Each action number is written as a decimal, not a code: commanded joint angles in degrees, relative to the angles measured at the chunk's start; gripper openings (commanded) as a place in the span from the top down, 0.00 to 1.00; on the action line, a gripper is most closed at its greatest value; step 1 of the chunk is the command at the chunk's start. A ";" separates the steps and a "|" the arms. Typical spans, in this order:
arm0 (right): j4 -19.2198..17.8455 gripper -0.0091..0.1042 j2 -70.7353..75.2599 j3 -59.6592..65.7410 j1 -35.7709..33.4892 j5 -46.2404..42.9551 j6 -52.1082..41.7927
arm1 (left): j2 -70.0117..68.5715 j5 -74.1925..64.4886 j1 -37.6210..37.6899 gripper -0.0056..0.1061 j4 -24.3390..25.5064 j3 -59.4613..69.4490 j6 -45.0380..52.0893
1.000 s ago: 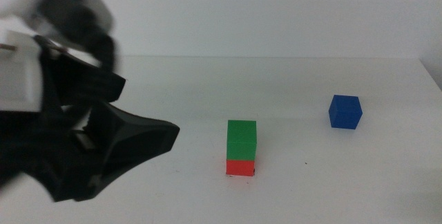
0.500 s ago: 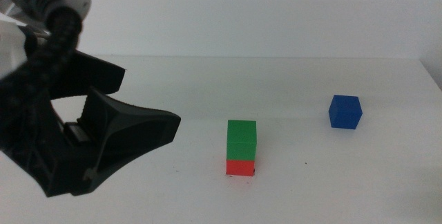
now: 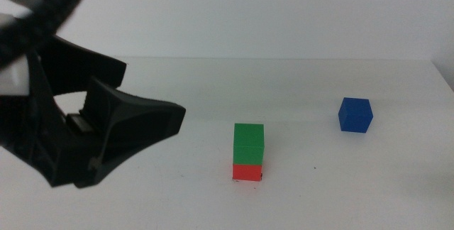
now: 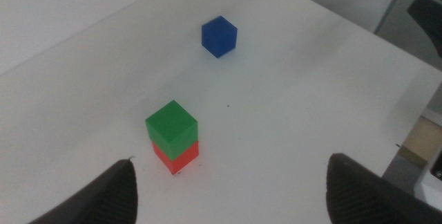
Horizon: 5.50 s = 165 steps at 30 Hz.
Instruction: Stack red cubes first, then green, then blue cubes in a specific spot.
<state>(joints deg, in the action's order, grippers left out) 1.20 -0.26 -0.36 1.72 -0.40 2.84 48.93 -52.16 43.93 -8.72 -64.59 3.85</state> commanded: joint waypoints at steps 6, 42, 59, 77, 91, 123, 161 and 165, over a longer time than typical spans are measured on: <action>3.19 0.14 -17.79 -13.35 0.34 9.59 0.40 | -0.09 1.98 -0.17 0.11 4.78 -2.77 -3.85; -8.85 0.14 -110.26 -90.48 -11.62 58.27 13.00 | -0.09 0.13 -0.17 0.11 13.17 -7.05 -9.52; -11.67 0.94 -118.92 -93.94 -13.47 57.37 17.42 | -0.09 0.00 -0.17 0.11 14.29 -7.05 -9.52; -20.38 0.92 -104.06 -92.81 -42.64 68.13 44.60 | -0.21 -5.84 -0.17 0.11 15.79 -7.05 -9.87; -16.88 0.92 -107.51 -99.21 -47.35 69.72 48.13 | -0.21 -5.84 -0.17 0.11 15.79 -7.05 -9.87; -13.54 0.11 -113.25 -102.07 -47.42 70.36 44.80 | -0.21 -5.84 -0.17 0.11 17.93 -7.05 -9.87; -20.11 0.10 -45.15 -46.26 -29.68 46.40 27.08 | -0.21 -5.84 -0.17 0.11 18.94 -7.05 -9.87; -20.25 0.10 -45.15 -46.26 -29.68 45.34 27.08 | -0.21 -5.84 -0.17 0.11 18.94 -7.05 -9.87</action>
<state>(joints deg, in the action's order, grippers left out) -18.28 -45.70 -46.86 -28.40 45.83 30.36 48.93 -58.31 43.93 9.95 -71.29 -5.95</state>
